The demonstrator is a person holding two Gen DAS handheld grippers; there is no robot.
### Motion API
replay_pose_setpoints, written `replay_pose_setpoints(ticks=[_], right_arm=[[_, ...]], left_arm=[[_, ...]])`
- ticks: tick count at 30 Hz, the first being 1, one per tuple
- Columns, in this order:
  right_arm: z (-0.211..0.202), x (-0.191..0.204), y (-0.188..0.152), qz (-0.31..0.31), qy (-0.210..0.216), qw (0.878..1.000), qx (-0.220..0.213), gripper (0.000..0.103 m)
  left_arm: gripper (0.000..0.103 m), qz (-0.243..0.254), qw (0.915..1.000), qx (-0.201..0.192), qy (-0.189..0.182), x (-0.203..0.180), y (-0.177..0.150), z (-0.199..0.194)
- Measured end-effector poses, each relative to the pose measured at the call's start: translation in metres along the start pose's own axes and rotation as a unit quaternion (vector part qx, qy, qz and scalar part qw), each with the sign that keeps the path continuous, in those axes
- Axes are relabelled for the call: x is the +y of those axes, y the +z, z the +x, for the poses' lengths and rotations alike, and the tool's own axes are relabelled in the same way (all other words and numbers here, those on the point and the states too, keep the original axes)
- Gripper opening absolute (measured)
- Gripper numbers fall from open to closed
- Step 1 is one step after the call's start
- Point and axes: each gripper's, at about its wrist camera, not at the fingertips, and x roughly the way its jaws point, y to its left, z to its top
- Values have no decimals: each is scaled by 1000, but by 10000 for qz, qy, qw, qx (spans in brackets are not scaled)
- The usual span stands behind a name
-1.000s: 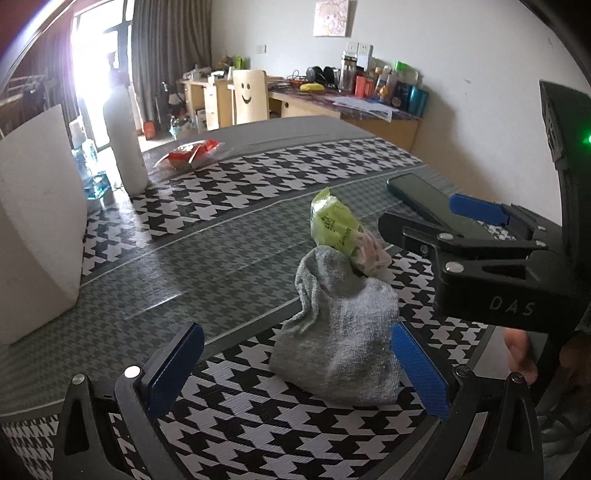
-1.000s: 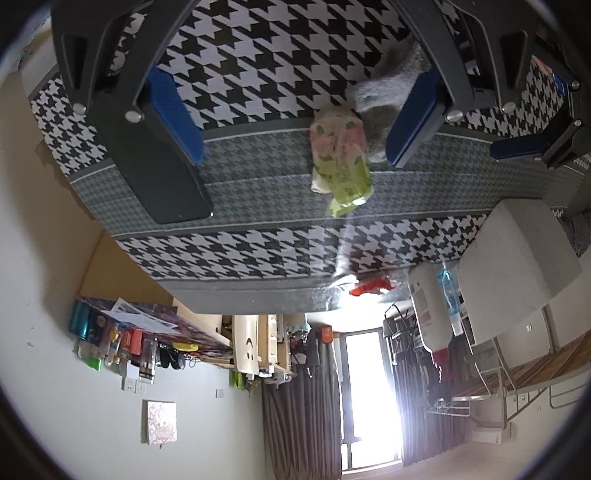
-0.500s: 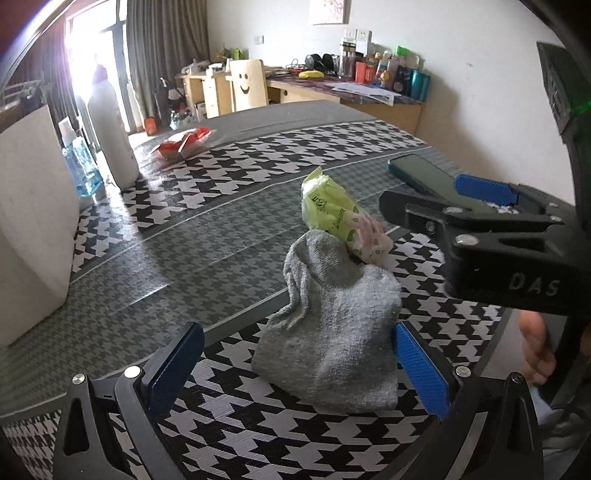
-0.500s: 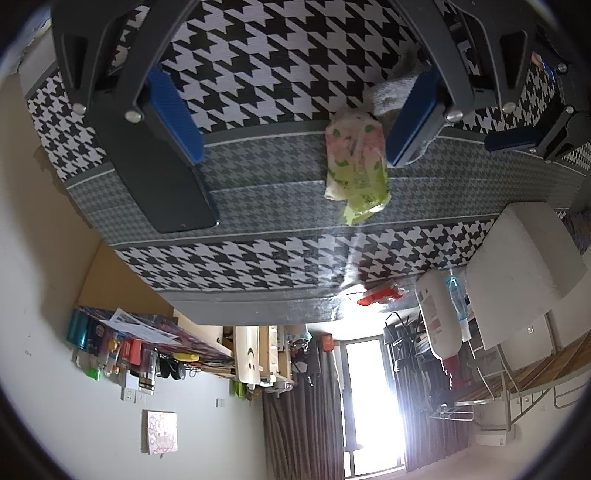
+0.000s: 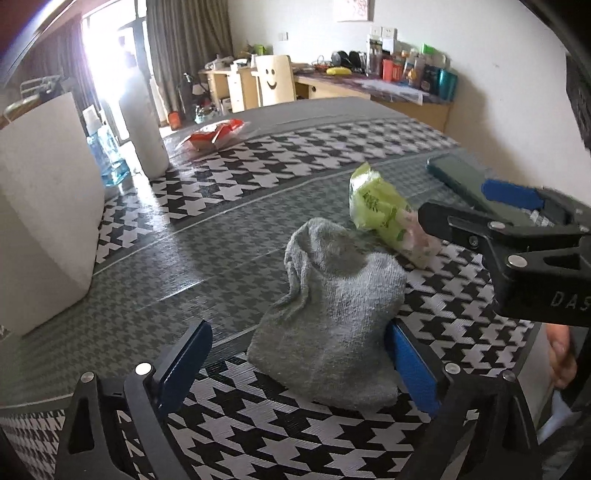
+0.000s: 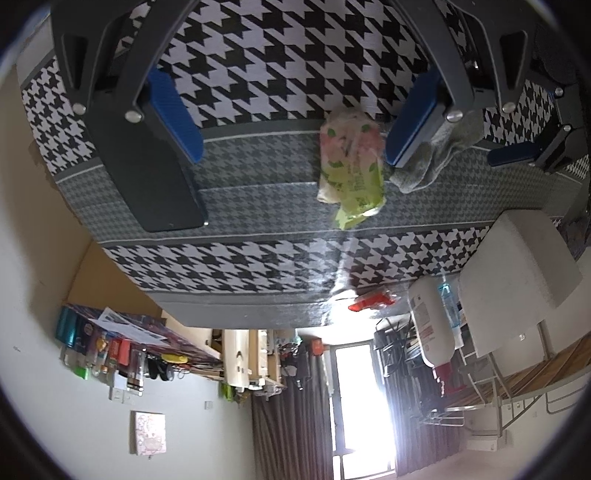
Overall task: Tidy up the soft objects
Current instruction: 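Close the left gripper on the grey sock while the right tool approaches the green packet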
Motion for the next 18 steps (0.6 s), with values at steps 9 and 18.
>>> replay_pose_setpoints(ticks=[9, 18], right_arm=[[6, 8, -2, -136, 116, 9998, 104, 101], [4, 6, -2, -86, 93, 9999, 86, 101]], left_arm=[[71, 24, 9997, -86, -244, -1, 2, -1], [42, -14, 9995, -184, -261, 0, 3, -4]])
